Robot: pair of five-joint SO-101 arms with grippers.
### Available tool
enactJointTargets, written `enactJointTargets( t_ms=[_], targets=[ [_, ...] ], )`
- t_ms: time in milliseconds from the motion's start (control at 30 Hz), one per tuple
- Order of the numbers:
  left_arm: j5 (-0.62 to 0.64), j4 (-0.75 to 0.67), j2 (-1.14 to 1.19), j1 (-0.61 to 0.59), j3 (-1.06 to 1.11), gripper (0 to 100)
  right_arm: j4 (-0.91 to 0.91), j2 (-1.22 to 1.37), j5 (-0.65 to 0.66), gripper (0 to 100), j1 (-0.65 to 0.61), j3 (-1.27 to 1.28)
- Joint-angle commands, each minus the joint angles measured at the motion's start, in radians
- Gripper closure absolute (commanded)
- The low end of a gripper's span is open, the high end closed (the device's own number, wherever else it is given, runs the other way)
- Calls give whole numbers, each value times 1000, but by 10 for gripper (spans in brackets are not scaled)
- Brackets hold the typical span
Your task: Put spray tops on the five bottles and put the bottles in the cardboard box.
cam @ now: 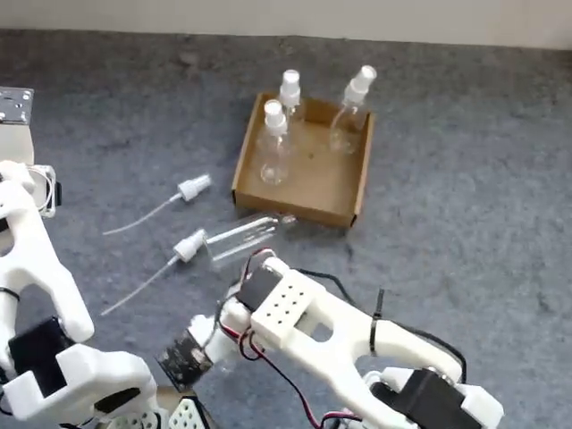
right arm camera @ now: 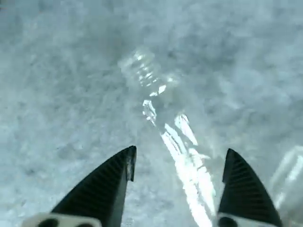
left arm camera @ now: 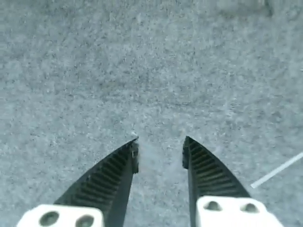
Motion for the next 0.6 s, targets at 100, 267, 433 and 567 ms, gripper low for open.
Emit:
enactJointTargets(
  t_ms=[100, 267, 433, 567],
  targets=[
    [-12, 12, -8, -1, -48, 883, 10, -24, -35, 795, 18, 12],
    [-12, 12, -10, -2, -48, 883, 12, -24, -261, 966, 36, 13],
    [-12, 44, -10, -1, -48, 883, 30, -35, -551, 995, 107, 5],
    [-12, 77, -12, -1, -64, 883, 134, -48, -658, 995, 240, -39]
  ],
)
